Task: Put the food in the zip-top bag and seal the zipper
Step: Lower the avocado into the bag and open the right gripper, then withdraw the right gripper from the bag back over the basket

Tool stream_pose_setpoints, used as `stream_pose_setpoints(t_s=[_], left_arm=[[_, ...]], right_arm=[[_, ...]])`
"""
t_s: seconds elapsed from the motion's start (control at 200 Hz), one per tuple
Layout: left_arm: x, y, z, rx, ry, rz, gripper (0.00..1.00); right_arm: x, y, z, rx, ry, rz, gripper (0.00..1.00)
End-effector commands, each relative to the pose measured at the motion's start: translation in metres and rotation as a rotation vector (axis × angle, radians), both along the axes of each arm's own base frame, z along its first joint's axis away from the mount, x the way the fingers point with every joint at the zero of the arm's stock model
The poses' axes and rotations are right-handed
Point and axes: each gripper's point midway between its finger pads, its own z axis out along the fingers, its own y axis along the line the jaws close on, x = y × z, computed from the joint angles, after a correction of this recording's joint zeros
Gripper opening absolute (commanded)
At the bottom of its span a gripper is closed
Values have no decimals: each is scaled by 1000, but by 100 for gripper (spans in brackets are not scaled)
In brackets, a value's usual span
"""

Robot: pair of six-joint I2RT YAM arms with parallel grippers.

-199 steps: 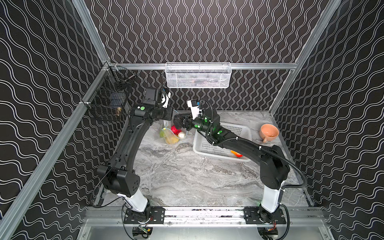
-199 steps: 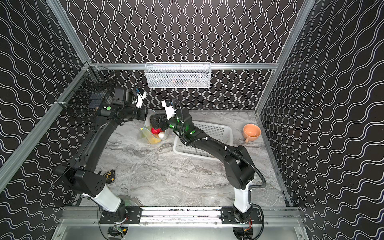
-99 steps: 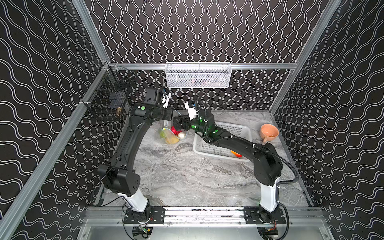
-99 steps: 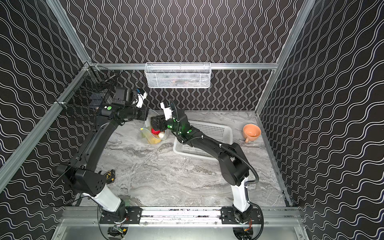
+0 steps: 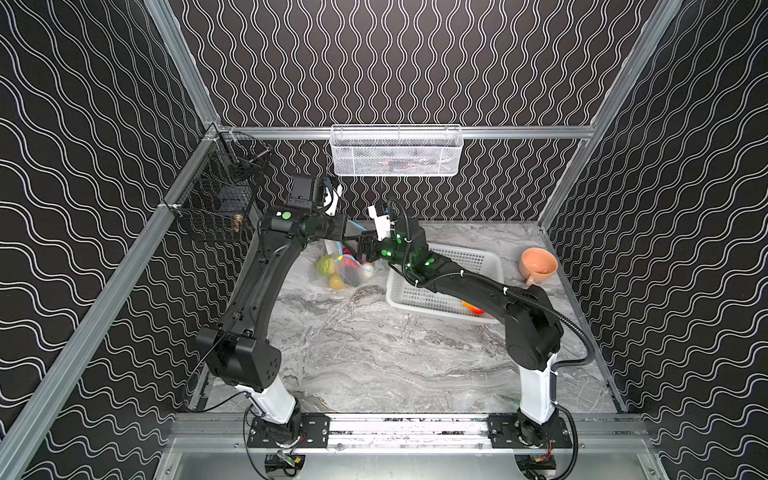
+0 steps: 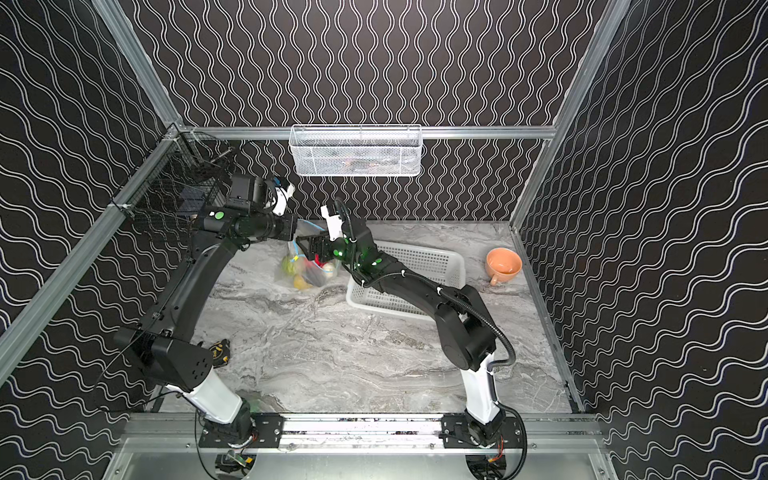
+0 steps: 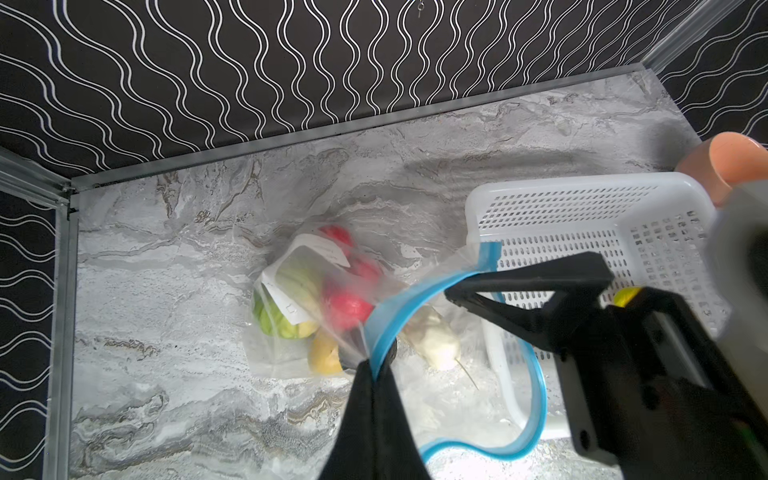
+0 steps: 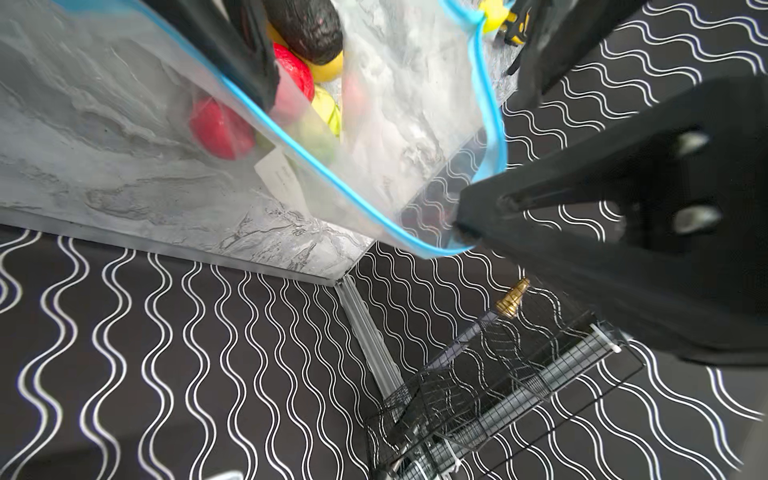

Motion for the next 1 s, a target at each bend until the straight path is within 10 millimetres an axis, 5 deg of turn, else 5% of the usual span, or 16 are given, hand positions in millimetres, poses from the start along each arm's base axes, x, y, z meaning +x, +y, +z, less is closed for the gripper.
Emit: stream_pose_setpoints(t_s=[0.0, 0.501, 0.801, 0.996], left_arm=[[2, -1, 6, -13, -20, 4, 0], [4, -4, -1, -33, 0, 4, 0], [-1, -4, -1, -38, -7, -1, 0], [3, -6, -5, -41, 8, 0, 0]], right_arm=[[-4, -7, 19, 40, -29, -17, 91], [-12, -41, 46, -4, -88, -93, 99], [1, -70, 35, -36, -19, -145, 99], [27, -108, 20, -105, 54, -281, 99]])
